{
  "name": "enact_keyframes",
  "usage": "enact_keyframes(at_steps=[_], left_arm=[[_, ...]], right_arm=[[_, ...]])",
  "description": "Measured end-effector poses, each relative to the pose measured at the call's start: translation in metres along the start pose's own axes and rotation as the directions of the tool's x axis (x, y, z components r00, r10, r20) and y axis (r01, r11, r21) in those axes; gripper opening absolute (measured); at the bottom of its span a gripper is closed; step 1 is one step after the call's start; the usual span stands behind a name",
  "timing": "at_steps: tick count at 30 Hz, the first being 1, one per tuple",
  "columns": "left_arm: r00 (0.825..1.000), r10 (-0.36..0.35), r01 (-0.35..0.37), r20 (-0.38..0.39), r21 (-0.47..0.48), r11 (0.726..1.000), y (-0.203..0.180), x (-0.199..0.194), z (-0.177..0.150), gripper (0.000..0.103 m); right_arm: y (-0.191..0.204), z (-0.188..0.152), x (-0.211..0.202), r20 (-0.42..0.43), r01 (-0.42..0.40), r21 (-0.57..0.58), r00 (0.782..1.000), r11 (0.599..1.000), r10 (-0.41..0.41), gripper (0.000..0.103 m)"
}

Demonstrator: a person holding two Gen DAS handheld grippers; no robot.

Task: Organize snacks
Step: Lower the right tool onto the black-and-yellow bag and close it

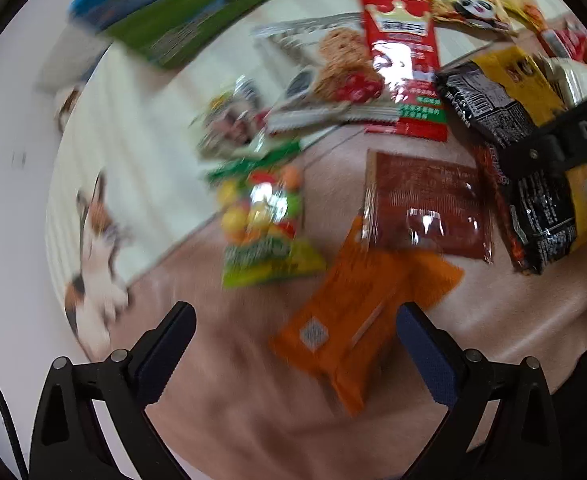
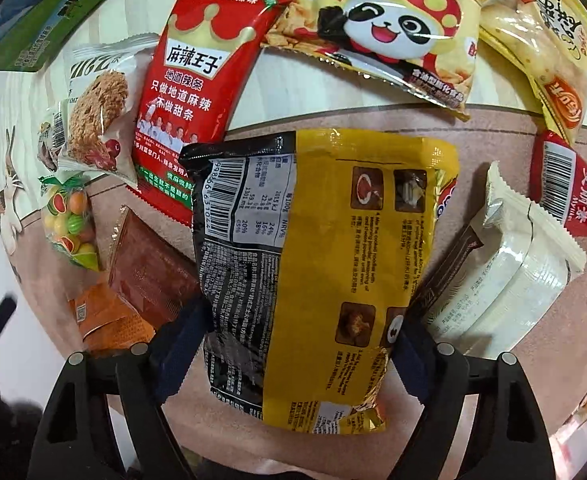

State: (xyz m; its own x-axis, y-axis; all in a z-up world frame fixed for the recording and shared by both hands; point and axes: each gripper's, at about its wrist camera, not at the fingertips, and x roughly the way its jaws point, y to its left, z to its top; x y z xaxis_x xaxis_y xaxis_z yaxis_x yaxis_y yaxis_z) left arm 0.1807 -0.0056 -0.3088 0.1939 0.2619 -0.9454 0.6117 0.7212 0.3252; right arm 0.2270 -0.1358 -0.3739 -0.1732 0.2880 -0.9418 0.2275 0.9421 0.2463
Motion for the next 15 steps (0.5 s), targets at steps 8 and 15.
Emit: enact_keyframes(at_steps=[8,15], left_arm=[[0.939,-0.345,0.324,-0.021,-0.292,0.900,0.044,0.010,0.019,0.102],[0.973,-0.222,0.229,-0.062,0.147,0.962,0.014,0.018,0.021,0.102]], right_arm=[[-0.028,-0.022,-0.023,0.084,0.041,0.083,0.995,0.996,-0.047,0.078],[-0.028,-0.017,-0.022,-0.003,0.021,0.053,1.000,0.998,-0.021,0.079]])
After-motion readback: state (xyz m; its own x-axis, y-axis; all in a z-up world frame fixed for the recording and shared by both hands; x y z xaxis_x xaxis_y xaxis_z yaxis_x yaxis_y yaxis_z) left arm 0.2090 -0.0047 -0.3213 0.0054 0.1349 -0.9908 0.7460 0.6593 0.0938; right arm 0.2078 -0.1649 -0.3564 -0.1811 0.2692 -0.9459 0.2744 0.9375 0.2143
